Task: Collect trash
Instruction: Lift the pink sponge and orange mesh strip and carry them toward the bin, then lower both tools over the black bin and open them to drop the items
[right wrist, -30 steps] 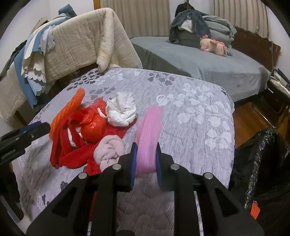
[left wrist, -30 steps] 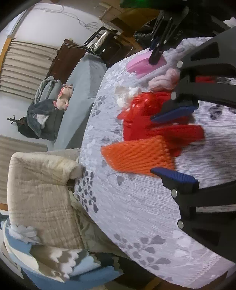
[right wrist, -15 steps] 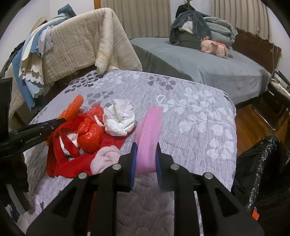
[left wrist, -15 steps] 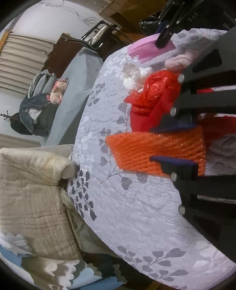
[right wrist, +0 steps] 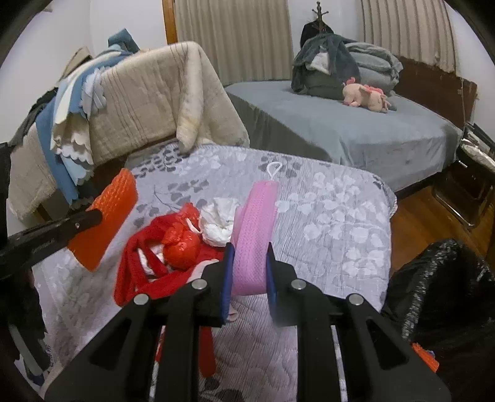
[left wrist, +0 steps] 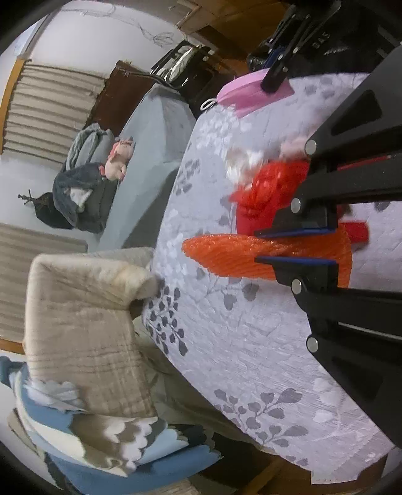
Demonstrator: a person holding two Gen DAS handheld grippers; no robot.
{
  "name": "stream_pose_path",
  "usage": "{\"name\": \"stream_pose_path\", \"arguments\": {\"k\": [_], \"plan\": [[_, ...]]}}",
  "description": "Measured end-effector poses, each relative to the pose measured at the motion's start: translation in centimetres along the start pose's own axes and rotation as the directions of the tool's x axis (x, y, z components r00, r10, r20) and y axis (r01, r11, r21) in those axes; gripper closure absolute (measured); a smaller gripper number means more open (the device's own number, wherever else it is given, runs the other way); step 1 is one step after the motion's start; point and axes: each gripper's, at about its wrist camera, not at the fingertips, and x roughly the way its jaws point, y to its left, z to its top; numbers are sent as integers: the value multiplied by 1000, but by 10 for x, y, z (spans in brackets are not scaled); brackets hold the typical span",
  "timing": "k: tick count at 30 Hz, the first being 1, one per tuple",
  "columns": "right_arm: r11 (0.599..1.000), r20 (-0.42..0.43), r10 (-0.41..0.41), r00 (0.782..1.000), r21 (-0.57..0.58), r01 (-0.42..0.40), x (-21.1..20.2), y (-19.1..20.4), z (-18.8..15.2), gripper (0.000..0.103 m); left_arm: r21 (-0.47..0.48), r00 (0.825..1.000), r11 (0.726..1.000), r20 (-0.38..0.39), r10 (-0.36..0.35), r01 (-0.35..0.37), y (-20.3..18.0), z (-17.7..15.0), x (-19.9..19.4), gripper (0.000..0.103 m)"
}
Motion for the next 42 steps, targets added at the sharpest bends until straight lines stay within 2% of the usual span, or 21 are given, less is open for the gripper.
{"name": "stream_pose_path", "arguments": {"k": [14, 23, 31, 42], "plan": [[1000, 79, -3, 997, 5, 2, -79, -12, -7, 85, 57, 994, 993, 24, -108, 106, -75, -20, -56, 92], [999, 128, -37, 991, 40, 33, -125, -39, -21, 85, 109, 983, 978, 33, -181, 176, -122, -29, -78, 93], [993, 165, -100, 981, 77, 89, -162, -71, -33, 85, 171, 966, 953, 25, -257, 249, -170, -32, -88, 92], [967, 170, -227, 959, 159, 200, -204, -128, -60, 85, 270, 930, 895, -8, -367, 356, -245, -41, -88, 92]]}}
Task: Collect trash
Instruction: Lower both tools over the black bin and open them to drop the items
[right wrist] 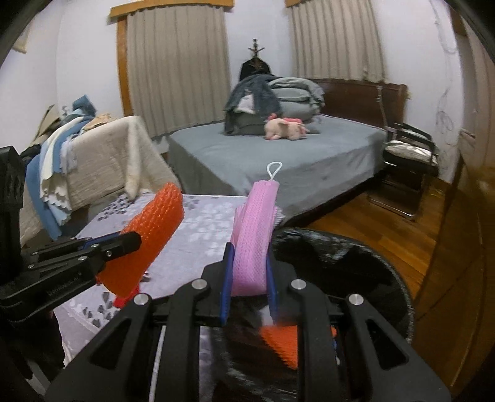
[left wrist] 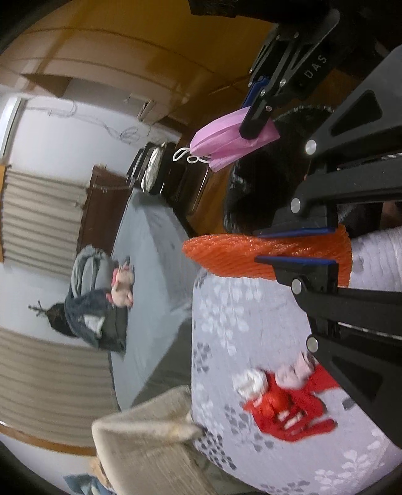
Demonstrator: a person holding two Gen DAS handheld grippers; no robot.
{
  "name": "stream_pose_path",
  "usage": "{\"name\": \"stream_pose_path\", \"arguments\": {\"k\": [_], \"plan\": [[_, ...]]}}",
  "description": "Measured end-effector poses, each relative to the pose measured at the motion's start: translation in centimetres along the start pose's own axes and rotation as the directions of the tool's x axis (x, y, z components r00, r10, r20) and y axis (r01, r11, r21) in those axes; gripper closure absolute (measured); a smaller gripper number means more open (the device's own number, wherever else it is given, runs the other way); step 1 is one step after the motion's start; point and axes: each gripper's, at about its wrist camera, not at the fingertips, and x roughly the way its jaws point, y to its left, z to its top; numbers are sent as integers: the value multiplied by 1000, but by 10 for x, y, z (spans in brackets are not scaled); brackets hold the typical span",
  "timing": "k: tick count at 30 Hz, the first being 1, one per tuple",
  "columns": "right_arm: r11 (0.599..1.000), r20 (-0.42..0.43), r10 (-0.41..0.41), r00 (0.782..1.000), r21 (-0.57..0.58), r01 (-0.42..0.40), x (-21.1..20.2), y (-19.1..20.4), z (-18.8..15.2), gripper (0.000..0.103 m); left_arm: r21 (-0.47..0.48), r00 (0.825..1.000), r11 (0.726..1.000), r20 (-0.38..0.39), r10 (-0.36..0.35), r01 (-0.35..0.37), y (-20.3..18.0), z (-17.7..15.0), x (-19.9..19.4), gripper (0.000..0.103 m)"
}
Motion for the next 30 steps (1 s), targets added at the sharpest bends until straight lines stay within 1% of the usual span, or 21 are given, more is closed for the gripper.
{"name": "stream_pose_path", "arguments": {"k": [3, 10, 18, 25, 30], "plan": [[999, 1, -38, 999, 16, 38, -6, -20, -4, 85, 24, 999, 999, -7, -36, 36, -18, 1, 10, 92], [995, -15, -95, 995, 37, 96, -10, -50, -16, 85, 53, 995, 994, -36, -96, 98, -48, 3, 35, 93], [988, -36, -142, 989, 58, 144, -9, -77, -29, 85, 93, 991, 988, -70, -118, 124, -73, 1, 69, 92], [982, -67, -170, 983, 76, 175, 3, -99, -39, 85, 121, 985, 980, -94, -148, 159, -97, 1, 95, 93], [977, -88, -187, 978, 89, 195, 11, -113, -47, 81, 126, 978, 974, -118, -174, 189, -104, -1, 111, 92]]}}
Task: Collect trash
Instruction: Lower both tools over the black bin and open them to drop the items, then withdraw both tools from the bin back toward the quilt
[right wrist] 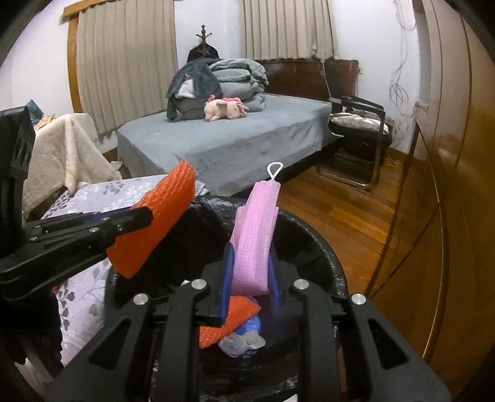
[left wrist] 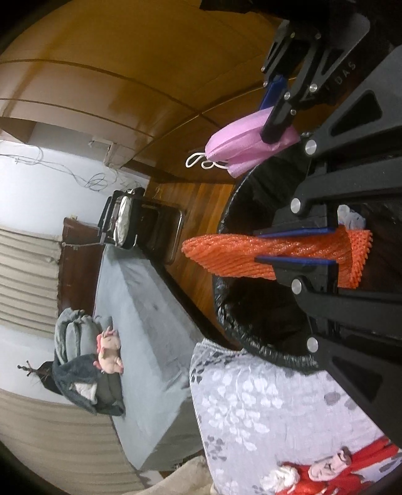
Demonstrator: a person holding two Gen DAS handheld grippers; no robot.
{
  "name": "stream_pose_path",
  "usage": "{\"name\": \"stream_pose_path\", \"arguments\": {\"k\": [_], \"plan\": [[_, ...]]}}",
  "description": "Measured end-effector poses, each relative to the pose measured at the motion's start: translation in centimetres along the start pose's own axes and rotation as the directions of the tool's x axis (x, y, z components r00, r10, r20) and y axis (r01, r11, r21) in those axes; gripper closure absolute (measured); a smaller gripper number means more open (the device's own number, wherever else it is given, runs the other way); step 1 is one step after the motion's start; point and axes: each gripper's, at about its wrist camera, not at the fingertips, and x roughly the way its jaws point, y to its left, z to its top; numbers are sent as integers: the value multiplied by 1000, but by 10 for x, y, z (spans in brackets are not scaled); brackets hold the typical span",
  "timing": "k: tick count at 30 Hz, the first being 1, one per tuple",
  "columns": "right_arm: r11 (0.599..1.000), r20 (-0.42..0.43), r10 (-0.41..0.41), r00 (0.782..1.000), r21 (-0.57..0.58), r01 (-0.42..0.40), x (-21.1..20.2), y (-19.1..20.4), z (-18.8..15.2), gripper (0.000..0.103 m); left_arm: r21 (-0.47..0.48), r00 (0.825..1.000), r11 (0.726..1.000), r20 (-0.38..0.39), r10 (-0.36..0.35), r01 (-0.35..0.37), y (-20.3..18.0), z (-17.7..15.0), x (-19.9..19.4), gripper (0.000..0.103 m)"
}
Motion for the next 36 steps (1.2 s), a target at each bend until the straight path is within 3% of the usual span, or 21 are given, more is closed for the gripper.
{"name": "stream_pose_path", "arguments": {"k": [2, 3, 4, 5, 8, 12, 14, 20, 28, 36], "plan": [[1000, -11, -13, 1000, 2, 13, 4, -4, -3, 73, -5, 1000, 1000, -12, -8, 8, 0, 0, 7, 89], [1000, -16, -21, 1000, 6, 21, 6, -6, -5, 63, -11, 1000, 1000, -17, -14, 14, 1, -2, 10, 84], [1000, -18, -25, 1000, 9, 25, 7, -7, -5, 59, -19, 1000, 1000, -24, -17, 17, 3, -2, 12, 67], [1000, -20, -27, 999, 15, 28, 8, -9, -6, 59, -34, 1000, 999, -29, -10, 9, 6, -3, 13, 59], [999, -17, -33, 999, 23, 33, 6, -10, -8, 47, -50, 1000, 999, -29, -6, 4, 13, -5, 9, 57], [999, 6, -40, 999, 34, 40, 0, -8, -7, 11, -66, 1000, 997, -4, 30, -30, 27, -5, -8, 38], [999, 31, -36, 999, 38, 35, -6, -4, -5, 11, -82, 998, 995, 14, 57, -56, 37, -5, -21, 27], [998, 62, 6, 998, 55, -9, -19, 8, 6, 7, -131, 989, 984, 69, 132, -122, 66, -6, -61, 12], [998, 84, 27, 996, 52, -32, -28, 28, 13, 6, -184, 972, 965, 109, 209, -187, 107, -18, -109, 11], [997, 79, 79, 994, 12, -80, -23, 63, 15, 6, -173, 928, 929, 128, 350, -327, 137, -45, -156, 9]]}}
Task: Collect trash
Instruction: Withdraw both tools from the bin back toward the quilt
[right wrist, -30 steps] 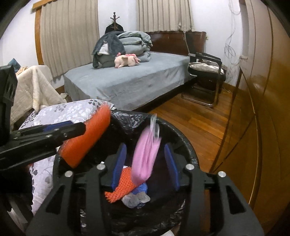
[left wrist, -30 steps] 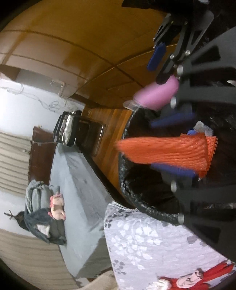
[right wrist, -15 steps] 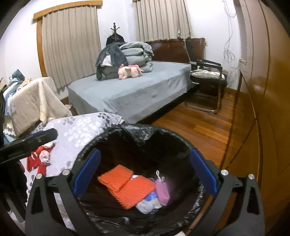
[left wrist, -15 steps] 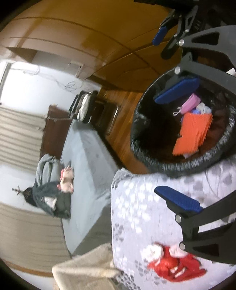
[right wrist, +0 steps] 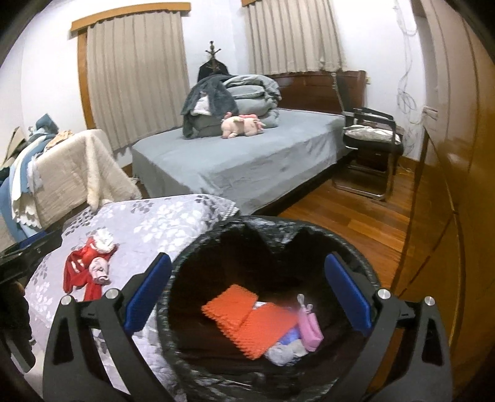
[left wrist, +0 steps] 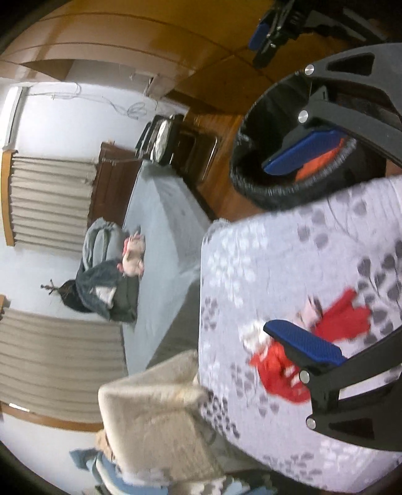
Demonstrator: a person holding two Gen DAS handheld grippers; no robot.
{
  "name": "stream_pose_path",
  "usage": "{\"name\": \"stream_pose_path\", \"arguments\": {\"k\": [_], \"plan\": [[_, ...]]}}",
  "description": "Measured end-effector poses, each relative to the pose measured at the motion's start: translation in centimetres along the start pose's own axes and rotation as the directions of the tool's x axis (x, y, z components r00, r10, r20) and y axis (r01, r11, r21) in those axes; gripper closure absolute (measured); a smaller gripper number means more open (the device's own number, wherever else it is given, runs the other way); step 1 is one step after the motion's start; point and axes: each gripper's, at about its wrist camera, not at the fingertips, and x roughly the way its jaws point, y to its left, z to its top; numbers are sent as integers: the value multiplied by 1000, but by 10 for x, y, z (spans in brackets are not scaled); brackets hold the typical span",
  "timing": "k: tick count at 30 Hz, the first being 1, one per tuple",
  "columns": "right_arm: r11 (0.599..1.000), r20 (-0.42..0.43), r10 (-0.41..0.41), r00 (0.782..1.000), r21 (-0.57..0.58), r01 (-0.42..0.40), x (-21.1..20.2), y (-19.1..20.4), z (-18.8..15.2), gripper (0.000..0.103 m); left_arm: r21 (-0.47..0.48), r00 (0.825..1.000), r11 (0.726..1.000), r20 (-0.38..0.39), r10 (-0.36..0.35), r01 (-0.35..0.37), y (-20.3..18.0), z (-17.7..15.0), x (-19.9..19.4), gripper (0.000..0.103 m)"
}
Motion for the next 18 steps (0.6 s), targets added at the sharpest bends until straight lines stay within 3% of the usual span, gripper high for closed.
{"name": "stream_pose_path", "arguments": {"k": [8, 18], "plan": [[993, -15, 92, 996, -75, -92, 15, 58, 4, 6, -59, 995, 993, 5, 101, -100, 55, -13, -20, 9], [966, -29, 199, 980, -160, -201, 49, 138, 10, 6, -118, 973, 966, -17, 230, -230, 124, -29, -27, 10]]}}
